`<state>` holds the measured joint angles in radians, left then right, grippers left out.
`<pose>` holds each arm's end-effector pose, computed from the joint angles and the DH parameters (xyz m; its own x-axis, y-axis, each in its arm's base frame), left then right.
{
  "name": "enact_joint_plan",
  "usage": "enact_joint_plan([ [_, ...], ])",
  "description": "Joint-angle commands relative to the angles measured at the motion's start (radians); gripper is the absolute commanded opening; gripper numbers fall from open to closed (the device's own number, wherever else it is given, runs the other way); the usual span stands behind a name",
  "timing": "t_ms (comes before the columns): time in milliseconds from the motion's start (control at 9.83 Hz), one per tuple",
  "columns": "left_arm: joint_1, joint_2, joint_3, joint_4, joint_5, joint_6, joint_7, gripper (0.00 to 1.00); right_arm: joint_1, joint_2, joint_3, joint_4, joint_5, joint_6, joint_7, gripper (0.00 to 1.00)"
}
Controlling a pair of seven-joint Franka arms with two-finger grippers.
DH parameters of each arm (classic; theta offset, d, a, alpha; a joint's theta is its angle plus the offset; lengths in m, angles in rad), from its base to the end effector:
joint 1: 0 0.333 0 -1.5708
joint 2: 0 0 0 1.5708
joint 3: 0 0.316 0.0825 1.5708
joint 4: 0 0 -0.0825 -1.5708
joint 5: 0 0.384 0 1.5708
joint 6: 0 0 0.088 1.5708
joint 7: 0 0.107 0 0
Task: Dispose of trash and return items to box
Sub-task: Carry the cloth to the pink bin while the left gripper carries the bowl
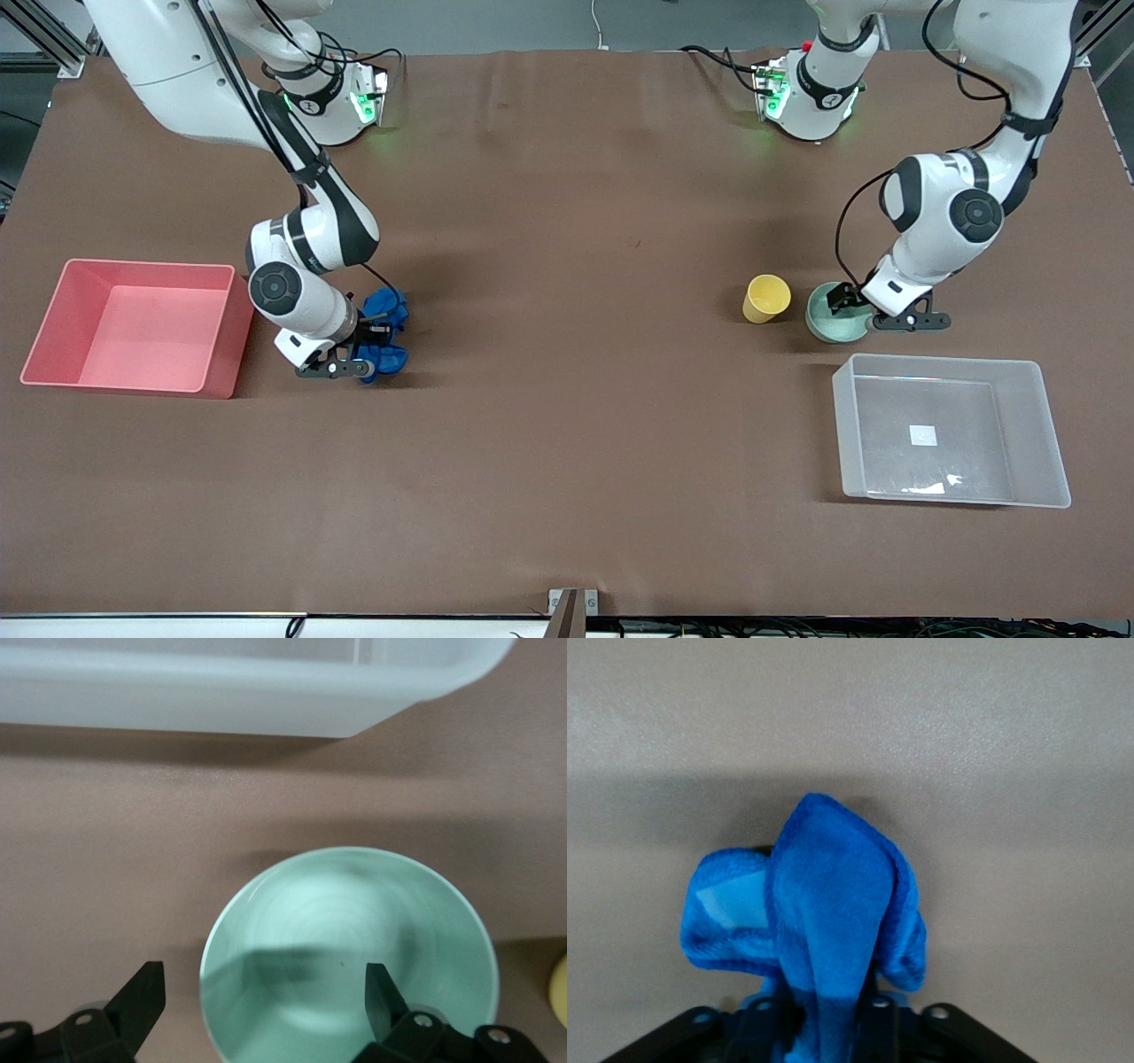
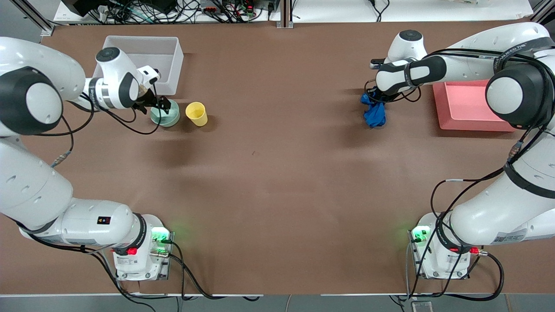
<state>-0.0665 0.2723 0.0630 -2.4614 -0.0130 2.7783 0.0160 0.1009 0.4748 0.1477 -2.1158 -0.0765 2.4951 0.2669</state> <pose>0.4853 0.0001 0.1927 0.9989 -0.0104 0.0451 -0.0099 -0.9999 -0.0125 0.5495 0.1411 0.1803 0.9953 0.0317 -0.0918 0.0316 -0.9995 -0.0028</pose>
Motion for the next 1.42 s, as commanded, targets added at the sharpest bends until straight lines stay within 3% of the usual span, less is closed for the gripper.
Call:
enact_joint_plan([
  [0,0.017,0.068,0.001,0.001,0.018,0.086,-0.017,0.46,-0.018,-0.034,0.003,0.032,-0.009,-0.037,0.014,0.0],
  [102,0.017,0.068,0.001,-0.001,0.018,0.086,-0.019,0.13,-0.033,-0.051,0.003,0.127,-0.002,-0.2,0.012,0.0],
  [203,0.017,0.068,0.001,-0.002,0.018,0.086,-0.021,0.0,-0.053,-0.073,0.0,0.245,0.0,-0.413,0.005,0.0],
  [407,0.016,0.021,0.003,-0.02,0.018,0.083,-0.024,0.0,-0.128,-0.119,-0.045,0.417,0.0,-0.625,-0.135,0.0],
  [712,0.017,-0.164,0.001,-0.117,0.018,0.075,-0.018,0.0,-0.139,-0.133,-0.32,0.517,0.018,-0.65,-0.612,0.01],
  [915,0.016,-0.31,0.003,-0.101,0.018,-0.149,-0.013,0.0,-0.142,-0.12,-0.434,0.499,0.081,-0.58,-0.794,0.02],
  [1119,0.019,-0.305,0.008,0.066,0.012,-0.311,-0.005,0.0,-0.158,-0.117,-0.436,0.398,0.089,-0.521,-0.805,0.02],
  [1322,0.013,-0.147,0.037,0.32,0.007,-0.397,0.001,0.0,-0.168,-0.117,-0.436,0.268,0.101,-0.388,-0.808,0.03],
])
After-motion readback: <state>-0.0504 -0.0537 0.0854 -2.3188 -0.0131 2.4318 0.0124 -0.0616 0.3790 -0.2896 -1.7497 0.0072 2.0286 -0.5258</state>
